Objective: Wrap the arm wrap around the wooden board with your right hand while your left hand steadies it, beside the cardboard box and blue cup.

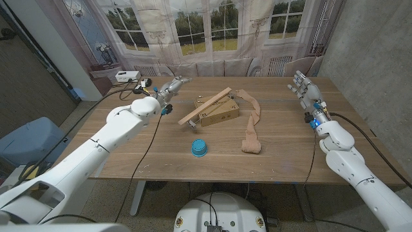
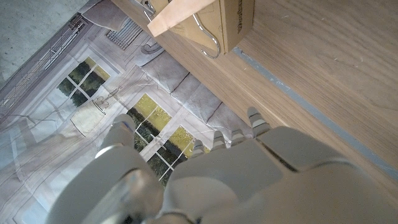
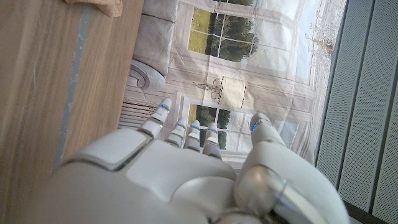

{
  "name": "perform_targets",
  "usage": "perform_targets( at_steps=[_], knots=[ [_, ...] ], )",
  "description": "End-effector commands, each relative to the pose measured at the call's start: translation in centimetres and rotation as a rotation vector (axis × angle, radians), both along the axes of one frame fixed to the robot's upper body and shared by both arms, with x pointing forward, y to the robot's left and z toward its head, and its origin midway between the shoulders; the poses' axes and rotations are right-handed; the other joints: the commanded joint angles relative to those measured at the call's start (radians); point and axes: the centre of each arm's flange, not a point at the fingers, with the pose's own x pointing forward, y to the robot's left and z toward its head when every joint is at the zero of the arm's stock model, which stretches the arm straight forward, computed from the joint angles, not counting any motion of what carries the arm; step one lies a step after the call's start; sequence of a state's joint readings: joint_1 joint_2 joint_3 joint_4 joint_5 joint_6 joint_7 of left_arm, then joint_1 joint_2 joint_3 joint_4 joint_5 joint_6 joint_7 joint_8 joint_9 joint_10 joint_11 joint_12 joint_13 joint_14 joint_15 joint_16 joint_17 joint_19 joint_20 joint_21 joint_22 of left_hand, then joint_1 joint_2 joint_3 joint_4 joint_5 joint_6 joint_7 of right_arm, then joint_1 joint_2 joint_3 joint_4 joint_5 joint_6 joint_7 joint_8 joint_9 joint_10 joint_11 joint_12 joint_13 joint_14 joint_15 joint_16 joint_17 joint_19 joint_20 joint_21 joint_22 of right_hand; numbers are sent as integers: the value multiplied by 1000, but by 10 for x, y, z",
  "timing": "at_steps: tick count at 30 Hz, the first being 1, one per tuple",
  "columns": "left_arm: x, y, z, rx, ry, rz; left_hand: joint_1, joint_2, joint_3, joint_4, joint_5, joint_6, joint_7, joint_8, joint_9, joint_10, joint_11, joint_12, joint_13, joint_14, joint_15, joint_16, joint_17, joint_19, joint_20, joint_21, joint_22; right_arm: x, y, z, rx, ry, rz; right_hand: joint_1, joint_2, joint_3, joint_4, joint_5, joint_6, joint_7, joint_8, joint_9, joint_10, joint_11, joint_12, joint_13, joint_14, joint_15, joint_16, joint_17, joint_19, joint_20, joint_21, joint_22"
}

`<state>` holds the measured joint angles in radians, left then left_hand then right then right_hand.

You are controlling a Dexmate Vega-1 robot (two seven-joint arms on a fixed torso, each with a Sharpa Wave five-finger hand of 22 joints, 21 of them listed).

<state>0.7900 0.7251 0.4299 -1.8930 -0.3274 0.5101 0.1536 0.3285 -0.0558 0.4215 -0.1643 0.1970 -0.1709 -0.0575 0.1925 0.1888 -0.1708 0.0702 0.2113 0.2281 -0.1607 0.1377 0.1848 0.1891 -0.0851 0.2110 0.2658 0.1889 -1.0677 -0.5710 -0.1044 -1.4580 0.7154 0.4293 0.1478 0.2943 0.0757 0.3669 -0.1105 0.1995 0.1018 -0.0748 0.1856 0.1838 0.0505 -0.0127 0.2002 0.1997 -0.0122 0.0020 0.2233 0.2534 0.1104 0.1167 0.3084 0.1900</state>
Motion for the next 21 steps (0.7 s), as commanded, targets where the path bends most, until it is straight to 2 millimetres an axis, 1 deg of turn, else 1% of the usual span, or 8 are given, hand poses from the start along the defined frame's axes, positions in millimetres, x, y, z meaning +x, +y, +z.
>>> perform_targets(
  at_steps=[1, 7, 10, 21],
  knots=[
    [-16, -1, 5, 119, 51, 79, 20, -3, -1, -8, 11, -123, 9, 9, 2, -58, 13, 0, 4, -8, 3, 0, 3, -7, 2, -4, 4, -9, -5, -8, 14, -10, -10, 0, 2, -4, 3, -2, 9, 0, 7, 3, 8, 0, 6, 1, 3, 0, -2, -1, -1, 7, -4, 2],
    [-21, -1, 5, 157, 90, 94, 29, -9, -3, -7, 13, -119, 13, 11, 2, -57, 15, 3, 5, -11, 3, 1, 4, -6, 2, -5, 5, -12, -6, -12, 19, -11, -13, -3, 3, -6, 3, -4, 9, 1, 7, 2, 10, -1, 6, 0, 6, 9, -2, -4, 0, 6, -5, 1],
    [-23, -2, 3, 169, 108, 94, 34, -14, -5, -6, 15, -119, 14, 12, 3, -57, 15, 5, 5, 0, 5, 7, 4, 0, 1, -3, 5, -13, -6, -14, 20, -11, -12, -4, 4, -7, 4, -5, 10, 1, 7, 2, 11, -1, 6, 0, 7, 13, -2, -5, 0, 7, -6, 1],
    [-26, -8, -6, 203, 168, 98, 50, -21, -8, -5, 19, -124, 28, 11, 4, -55, 20, 9, 7, 10, 3, 12, 5, 23, -1, 4, 7, -18, -9, -21, 23, -10, -5, -8, 6, -9, 4, -7, 11, 2, 7, 2, 16, 1, 6, -1, 11, 16, -2, -10, 2, 11, -7, 1]
  ],
)
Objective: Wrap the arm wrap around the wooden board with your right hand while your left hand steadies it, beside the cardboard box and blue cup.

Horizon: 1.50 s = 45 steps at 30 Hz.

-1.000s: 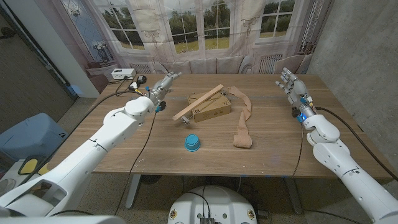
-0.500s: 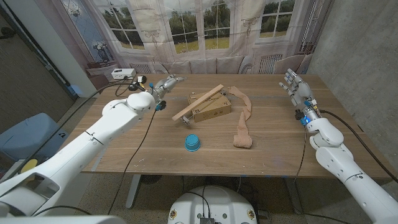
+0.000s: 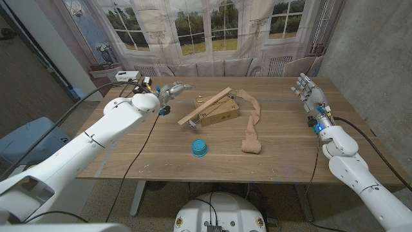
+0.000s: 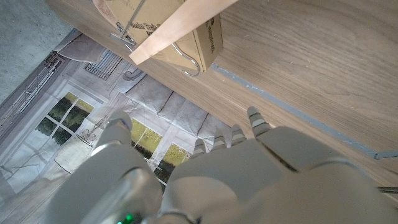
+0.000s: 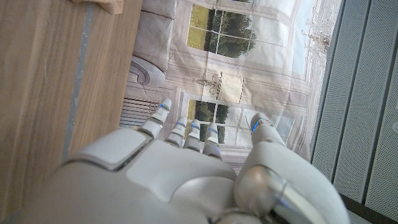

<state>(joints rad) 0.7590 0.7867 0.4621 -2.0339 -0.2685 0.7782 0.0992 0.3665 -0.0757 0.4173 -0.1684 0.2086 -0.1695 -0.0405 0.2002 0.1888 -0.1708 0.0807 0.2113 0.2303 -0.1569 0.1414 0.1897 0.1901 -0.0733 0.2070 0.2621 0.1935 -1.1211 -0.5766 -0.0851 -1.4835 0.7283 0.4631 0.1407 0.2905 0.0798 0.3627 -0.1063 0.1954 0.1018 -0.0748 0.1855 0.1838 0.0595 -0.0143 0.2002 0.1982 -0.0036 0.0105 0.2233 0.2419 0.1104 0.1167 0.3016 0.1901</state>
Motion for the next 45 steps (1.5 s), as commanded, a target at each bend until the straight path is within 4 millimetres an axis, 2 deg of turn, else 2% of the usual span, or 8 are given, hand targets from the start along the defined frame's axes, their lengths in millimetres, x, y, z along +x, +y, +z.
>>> perform_targets(
  at_steps=[1, 2, 4, 5, 6, 20, 28, 45],
  knots=[
    [-6, -5, -7, 50, 70, 18, 13, -1, -3, 0, 8, -126, 10, 3, 4, -55, 10, 9, 5, 7, -1, 8, 4, 12, 3, 8, 3, -6, -4, -9, 6, 1, 4, -5, 2, -5, 0, -3, 12, 1, 7, 2, 6, 2, 6, 0, 2, 7, -2, 2, 2, 11, -1, 0],
    [-6, -6, -7, 54, 76, 19, 15, -2, -4, 0, 8, -127, 12, 3, 4, -55, 10, 10, 5, 8, -2, 8, 4, 13, 4, 8, 3, -6, -4, -10, 7, 1, 2, -5, 2, -5, 0, -4, 12, 1, 7, 2, 7, 2, 6, 0, 4, 8, -1, 1, 2, 11, -1, 0],
    [-6, -7, -6, 67, 82, 27, 37, -13, -9, 2, 13, -110, 69, 10, 5, -52, 14, 15, 8, 25, -10, 15, 6, 22, 6, 8, 4, -7, -5, -12, 11, 1, 3, -6, 2, -5, 0, -4, 11, 2, 7, 2, 8, 2, 6, 0, 5, 10, -1, 0, 2, 11, -1, 0],
    [-7, -8, -6, 75, 87, 31, 50, -24, -15, 5, 16, -87, 86, 17, 5, -35, 18, 25, 10, 45, -15, 21, 7, 38, 4, 10, 4, -7, -6, -13, 13, 1, 3, -6, 3, -6, 0, -4, 12, 2, 7, 2, 8, 3, 6, 0, 7, 13, -1, 0, 2, 11, -1, 0],
    [-7, -9, -6, 83, 92, 35, 52, -26, -16, 5, 17, -85, 89, 18, 5, -34, 20, 26, 10, 50, -15, 23, 7, 39, 5, 10, 4, -8, -6, -14, 14, 1, 1, -6, 3, -6, 0, -4, 12, 2, 7, 2, 9, 3, 6, 0, 7, 13, -1, -1, 2, 11, -1, 0],
    [-2, -23, -6, 170, 168, 51, 73, -35, -23, 8, 22, -81, 82, 16, 5, -10, 24, 37, 13, 85, -23, 32, 7, 75, 3, 19, 4, -11, -14, -26, 31, 1, 5, -10, 5, -8, 0, -6, 13, 2, 7, 2, 11, 3, 5, -1, 13, 15, 0, -5, 3, 11, -3, 0],
    [1, -36, 0, 253, 210, 66, 135, 4, -3, 8, 18, -29, 98, 33, 7, 24, 29, 54, 19, 118, -29, 38, 9, 105, 5, 23, 4, -9, -19, -33, 49, 3, 8, -14, 6, -10, 1, -7, 14, 1, 7, 2, 14, 3, 6, -2, 18, 20, 2, -7, 6, 16, -4, -1],
    [13, -59, 8, 398, 287, 144, 155, 4, -4, 10, 8, -48, 96, 20, 7, 50, 23, 65, 23, 140, -29, 42, 9, 128, 6, 27, 4, 4, -27, -34, 74, 12, 1, -20, 9, -13, 2, -8, 15, 2, 7, 1, 18, 4, 5, -2, 23, 22, 2, -12, 8, 20, -6, -1]
  ],
)
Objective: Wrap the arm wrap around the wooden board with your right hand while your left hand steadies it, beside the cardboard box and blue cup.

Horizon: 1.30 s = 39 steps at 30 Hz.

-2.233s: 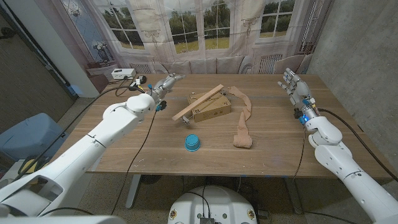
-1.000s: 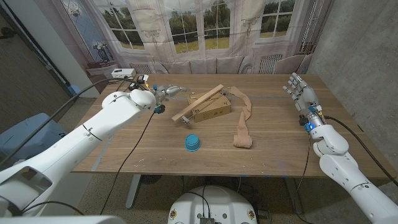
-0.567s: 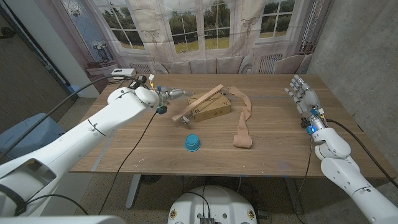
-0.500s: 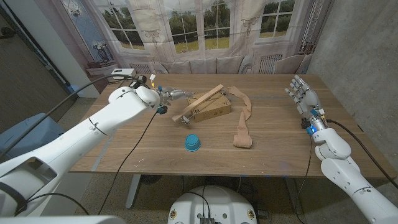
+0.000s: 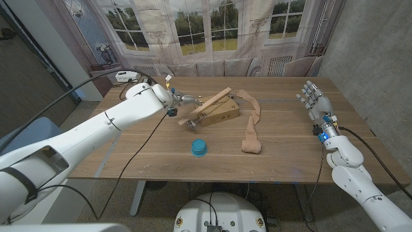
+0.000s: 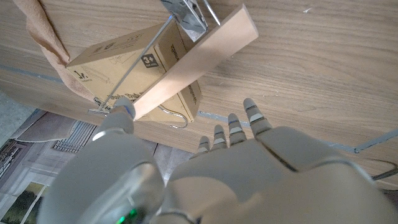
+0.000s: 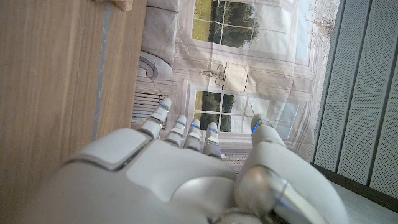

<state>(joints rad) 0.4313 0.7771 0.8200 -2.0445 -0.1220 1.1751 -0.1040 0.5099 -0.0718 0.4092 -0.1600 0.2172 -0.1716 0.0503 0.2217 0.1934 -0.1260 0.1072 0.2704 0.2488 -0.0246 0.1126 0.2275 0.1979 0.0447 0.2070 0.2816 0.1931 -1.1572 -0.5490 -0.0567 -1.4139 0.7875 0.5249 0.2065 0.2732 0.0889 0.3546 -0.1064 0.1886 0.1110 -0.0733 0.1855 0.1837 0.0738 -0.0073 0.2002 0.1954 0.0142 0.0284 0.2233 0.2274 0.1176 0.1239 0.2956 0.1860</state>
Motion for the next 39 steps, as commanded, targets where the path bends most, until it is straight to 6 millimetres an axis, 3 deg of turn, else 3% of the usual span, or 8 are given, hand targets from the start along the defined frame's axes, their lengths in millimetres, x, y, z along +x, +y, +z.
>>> perform_targets(
  at_steps=[1, 14, 26, 32, 39],
  knots=[
    [9, -14, 6, 101, 61, 47, 12, 1, 4, 2, -1, -46, 5, -1, 2, 5, -4, 6, 5, 7, 0, 3, 1, 10, 6, 7, 4, 7, -7, 0, 15, 5, -6, -3, 0, -5, 2, -2, 6, 0, 7, 1, 4, -2, 5, 0, 6, 4, 2, 2, 1, 12, -1, 3],
    [19, -33, 8, 198, 167, 41, 24, 6, 2, 6, -8, -49, 6, -4, 4, -1, 0, 5, 10, 4, 7, -2, 2, 18, 7, 5, 4, 13, -15, 0, 23, 3, -9, -6, 2, -7, 1, -2, 5, -2, 6, 1, 5, -2, 4, 0, 10, 6, 3, -1, 4, 14, -2, 3],
    [21, -42, 11, 256, 225, 56, 50, 20, 5, 7, -13, -62, 18, -8, 6, 48, -1, 26, 20, 46, 2, 9, 2, 51, 6, 12, 5, 17, -18, -2, 34, 0, -6, -8, 4, -8, 0, -2, 6, -1, 6, 1, 8, 0, 4, 0, 18, 9, 5, -4, 7, 14, -3, 3],
    [22, -45, 9, 270, 269, 62, 90, 28, 3, 5, -22, -51, 31, -4, 8, 150, -7, 65, 33, 150, -24, 36, -2, 150, 5, 40, 6, 16, -19, -3, 39, -4, -10, -9, 4, -9, -1, -2, 7, -1, 6, 1, 11, 0, 4, 0, 21, 14, 5, -5, 9, 15, -4, 3],
    [25, -46, 6, 276, 319, 68, 114, 28, -8, 8, -27, 31, 59, 21, 8, 224, 5, 86, 38, 222, -24, 46, -8, 241, 7, 64, 5, 13, -21, -4, 43, -10, -18, -11, 5, -10, -1, -2, 7, -3, 7, 1, 12, -1, 4, 0, 24, 13, 6, -6, 12, 17, -4, 3]
  ],
)
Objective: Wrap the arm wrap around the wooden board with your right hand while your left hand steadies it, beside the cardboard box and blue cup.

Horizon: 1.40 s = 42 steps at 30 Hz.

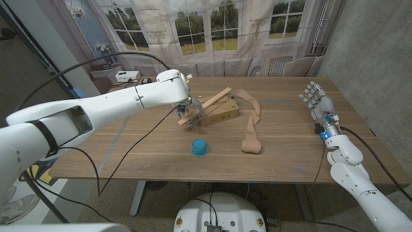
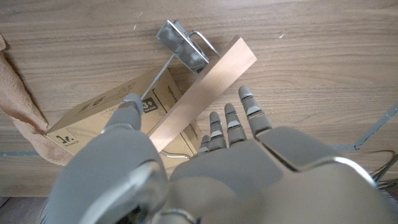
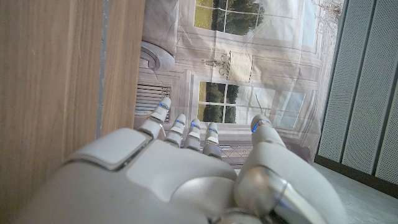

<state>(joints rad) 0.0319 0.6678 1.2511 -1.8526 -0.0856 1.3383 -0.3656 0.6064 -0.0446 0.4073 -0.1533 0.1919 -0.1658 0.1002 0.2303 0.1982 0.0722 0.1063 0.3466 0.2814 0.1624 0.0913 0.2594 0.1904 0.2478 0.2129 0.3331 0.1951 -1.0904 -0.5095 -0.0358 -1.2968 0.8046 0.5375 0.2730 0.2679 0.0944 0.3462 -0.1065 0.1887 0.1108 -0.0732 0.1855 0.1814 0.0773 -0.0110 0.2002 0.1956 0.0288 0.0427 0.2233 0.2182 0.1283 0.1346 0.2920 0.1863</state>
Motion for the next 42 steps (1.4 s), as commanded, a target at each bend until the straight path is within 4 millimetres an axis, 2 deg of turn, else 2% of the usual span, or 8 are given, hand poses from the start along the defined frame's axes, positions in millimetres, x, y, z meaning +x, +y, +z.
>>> perform_targets(
  at_steps=[1, 10, 18, 26, 28, 30, 35, 42],
  knots=[
    [4, -3, -4, 23, 86, 22, 21, 1, -7, 2, -2, 34, 12, 14, 3, 40, 3, 13, 6, 42, -4, 13, -2, 56, 1, 18, 2, -3, -3, -2, 9, -8, -11, -6, 0, -1, -1, -3, 8, -3, 7, 3, 9, 3, 4, -1, 11, -1, 6, 3, 2, 8, 0, 2],
    [8, -2, -11, 9, 115, 24, 85, 32, -1, -4, -7, 138, 16, 37, 3, 171, -14, 42, 3, 169, -28, 27, -9, 216, 2, 59, -3, -5, -4, -4, 16, -11, -19, -9, 1, -3, 0, -3, 9, -3, 7, 3, 14, 3, 5, -1, 20, 4, 9, 2, 8, 11, 1, 2],
    [11, 1, -17, -10, 92, 39, 245, 124, 69, -25, 11, 259, 13, 65, 8, 270, -44, 44, -15, 279, -75, 31, -10, 340, 0, 89, -7, -5, -4, -5, 16, -6, -21, -12, 2, -5, 0, -3, 9, -3, 7, 3, 18, 4, 6, -1, 27, 7, 12, 1, 11, 13, 1, 2],
    [12, 6, -21, -34, 55, 62, 371, 192, 155, -22, 43, 448, -9, 123, 21, 450, -96, 80, -21, 480, -156, 61, -6, 467, -81, 141, -3, -6, -4, -6, 21, -1, -23, -15, 3, -6, 1, -4, 10, -3, 7, 3, 22, 4, 7, -1, 38, 6, 16, 1, 14, 16, 1, 3],
    [12, 7, -22, -42, 45, 67, 393, 213, 190, -16, 53, 501, -7, 138, 27, 508, -118, 92, -16, 577, -193, 76, -6, 526, -127, 174, 0, -6, -3, -6, 20, 0, -23, -16, 3, -7, 2, -4, 11, -3, 7, 3, 23, 4, 7, -1, 40, 7, 16, 1, 15, 17, 0, 3],
    [12, 8, -23, -54, 30, 68, 399, 231, 209, -7, 57, 546, -13, 153, 33, 548, -126, 105, -12, 633, -215, 90, -1, 545, -144, 188, 1, -6, -3, -6, 18, 0, -24, -17, 3, -7, 2, -4, 11, -3, 7, 3, 23, 4, 7, -1, 41, 9, 17, 1, 15, 17, 0, 3],
    [9, 12, -23, -88, -43, 87, 428, 255, 290, 47, 57, 673, -26, 208, 65, 662, -156, 136, 15, 789, -266, 137, 25, 596, -200, 250, 13, -7, -1, -3, 13, -3, -25, -18, 4, -8, 2, -4, 12, -5, 7, 3, 25, 4, 6, 0, 43, 10, 17, 1, 16, 18, 0, 3],
    [7, 15, -20, -103, -104, 97, 446, 256, 321, 100, 19, 724, -31, 249, 111, 730, -172, 169, 75, 878, -293, 192, 89, 626, -246, 325, 32, -6, 2, 0, 11, -6, -26, -20, 5, -8, 2, -4, 12, -5, 7, 3, 26, 5, 6, 0, 44, 9, 17, 0, 17, 18, -1, 3]
  ],
)
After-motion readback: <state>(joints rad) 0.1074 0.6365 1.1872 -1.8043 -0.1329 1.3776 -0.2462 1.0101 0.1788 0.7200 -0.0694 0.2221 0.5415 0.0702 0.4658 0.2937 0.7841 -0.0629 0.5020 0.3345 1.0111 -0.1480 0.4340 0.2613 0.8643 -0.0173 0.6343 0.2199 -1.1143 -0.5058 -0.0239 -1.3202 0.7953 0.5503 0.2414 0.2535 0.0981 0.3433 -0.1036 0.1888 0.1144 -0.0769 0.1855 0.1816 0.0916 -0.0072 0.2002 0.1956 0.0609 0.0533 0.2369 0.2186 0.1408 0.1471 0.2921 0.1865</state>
